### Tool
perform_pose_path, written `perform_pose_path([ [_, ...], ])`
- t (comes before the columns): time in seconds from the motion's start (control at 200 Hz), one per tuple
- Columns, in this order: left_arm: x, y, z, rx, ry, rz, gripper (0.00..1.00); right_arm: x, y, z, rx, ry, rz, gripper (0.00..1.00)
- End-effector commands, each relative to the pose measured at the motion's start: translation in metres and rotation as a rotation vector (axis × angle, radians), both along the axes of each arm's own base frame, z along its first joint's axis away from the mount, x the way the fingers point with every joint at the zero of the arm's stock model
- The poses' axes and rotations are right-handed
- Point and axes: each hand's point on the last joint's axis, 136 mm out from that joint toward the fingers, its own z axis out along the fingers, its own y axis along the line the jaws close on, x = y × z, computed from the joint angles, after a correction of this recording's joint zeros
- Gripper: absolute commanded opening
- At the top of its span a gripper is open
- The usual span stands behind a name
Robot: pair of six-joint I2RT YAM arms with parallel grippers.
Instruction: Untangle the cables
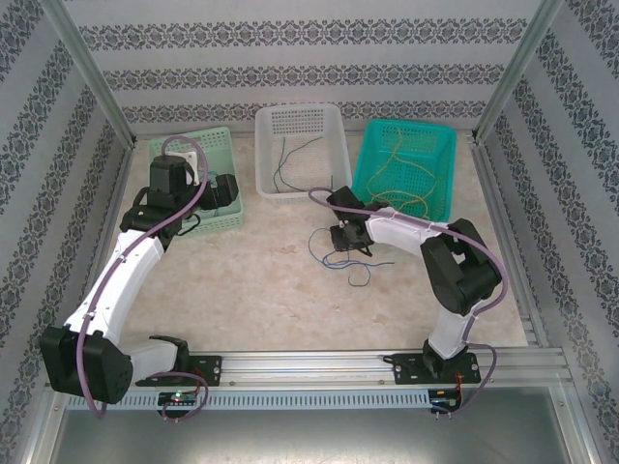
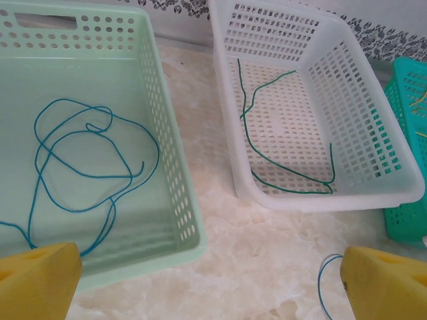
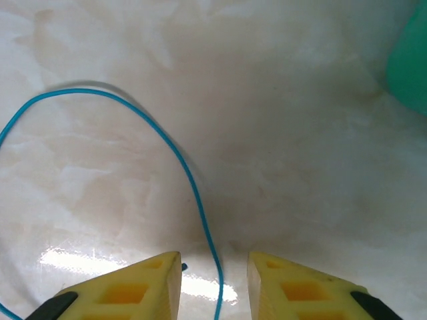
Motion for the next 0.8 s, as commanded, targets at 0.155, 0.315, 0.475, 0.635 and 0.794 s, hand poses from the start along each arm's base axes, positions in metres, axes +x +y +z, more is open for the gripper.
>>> perform_pose_path([
  [0.155,-0.005,-0.012,0.004,0.015,-0.025,-0.022,1.0,-0.016,-0.022,0.004,-0.104,0.009,-0.028,0.35],
  [0.315,-0.012,-0.031,-0.005,0.059,-0.016,-0.086,1.0,-0.011,-0.021,0.03,-0.069,-0.055,-0.045,0.36],
  [0.475,-0.028,-0.083,-0.038,0.11,0.062,-0.272,0.91,-0.008,-0.018,0.049,-0.008,-0.102,-0.072,0.38],
  [0.635,-0.049,-0.141,-0.079,0.127,0.186,-0.415,0.87,-0.011,-0.021,0.068,0.043,-0.162,-0.102,0.4],
  [0.794,-0.047,-0.191,-0.111,0.211,0.255,-0.532,0.87,-0.014,-0.033,0.08,0.104,-0.212,-0.148,0.43],
])
